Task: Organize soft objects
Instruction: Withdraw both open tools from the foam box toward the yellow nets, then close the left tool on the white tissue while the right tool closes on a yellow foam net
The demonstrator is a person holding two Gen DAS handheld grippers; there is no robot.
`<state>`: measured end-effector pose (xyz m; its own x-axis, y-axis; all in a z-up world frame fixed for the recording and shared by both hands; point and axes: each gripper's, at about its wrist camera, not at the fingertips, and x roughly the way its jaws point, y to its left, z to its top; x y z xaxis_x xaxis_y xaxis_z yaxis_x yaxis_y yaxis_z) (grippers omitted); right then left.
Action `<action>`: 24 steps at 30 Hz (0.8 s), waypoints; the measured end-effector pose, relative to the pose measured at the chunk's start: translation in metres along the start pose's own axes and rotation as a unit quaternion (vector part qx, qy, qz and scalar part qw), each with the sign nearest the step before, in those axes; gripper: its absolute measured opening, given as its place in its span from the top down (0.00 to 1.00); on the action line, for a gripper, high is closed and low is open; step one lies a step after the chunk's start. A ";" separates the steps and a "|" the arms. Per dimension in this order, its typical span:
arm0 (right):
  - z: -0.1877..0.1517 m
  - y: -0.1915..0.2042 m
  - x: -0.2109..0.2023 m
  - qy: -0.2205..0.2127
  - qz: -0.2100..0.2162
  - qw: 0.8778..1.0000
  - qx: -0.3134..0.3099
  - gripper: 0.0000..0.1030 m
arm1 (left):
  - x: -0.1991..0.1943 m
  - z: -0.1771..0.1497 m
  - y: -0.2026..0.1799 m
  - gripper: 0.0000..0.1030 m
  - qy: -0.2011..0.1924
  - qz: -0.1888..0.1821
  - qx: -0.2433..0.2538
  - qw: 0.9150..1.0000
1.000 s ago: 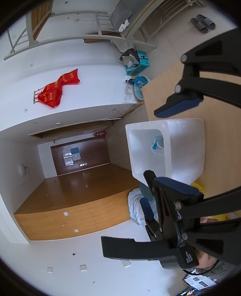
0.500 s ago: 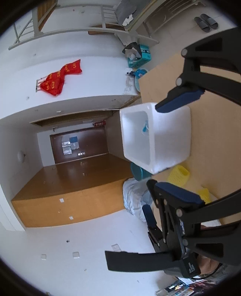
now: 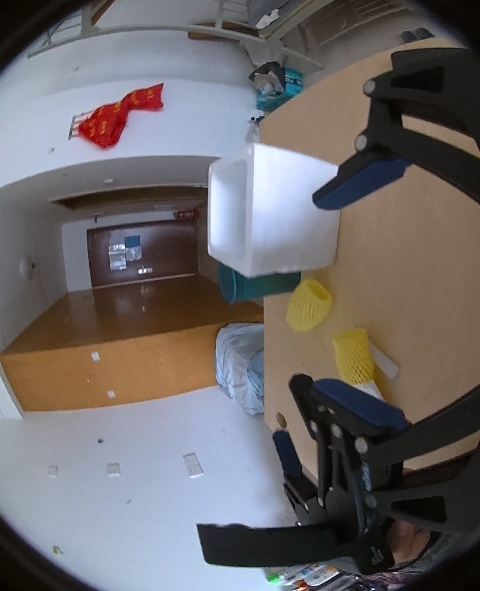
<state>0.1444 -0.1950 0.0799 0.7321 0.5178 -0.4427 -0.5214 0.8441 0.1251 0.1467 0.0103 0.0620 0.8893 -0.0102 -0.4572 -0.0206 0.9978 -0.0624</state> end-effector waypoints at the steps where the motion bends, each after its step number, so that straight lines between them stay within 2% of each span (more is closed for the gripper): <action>1: -0.001 0.002 0.002 0.003 0.002 1.000 -0.003 0.07 | -0.005 -0.003 0.005 0.03 -0.004 0.011 -0.003 1.000; 10: -0.013 0.023 0.027 0.035 0.034 0.999 -0.011 0.07 | -0.026 -0.031 0.047 0.00 0.004 0.067 -0.027 0.997; 13: -0.015 0.030 0.035 0.043 0.045 0.998 -0.012 0.07 | -0.028 -0.042 0.062 0.00 0.011 0.073 -0.045 0.996; 17: -0.019 0.037 0.048 0.058 0.059 0.996 -0.015 0.07 | -0.031 -0.052 0.073 0.00 0.016 0.090 -0.045 0.995; 24: -0.029 0.049 0.074 0.087 0.079 0.993 -0.011 0.07 | -0.027 -0.069 0.087 0.00 0.031 0.099 -0.047 0.994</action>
<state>0.1609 -0.1194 0.0272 0.5550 0.6096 -0.5660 -0.6347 0.7502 0.1855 0.0893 0.0928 0.0076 0.8340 0.1780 -0.5223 -0.2371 0.9703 -0.0478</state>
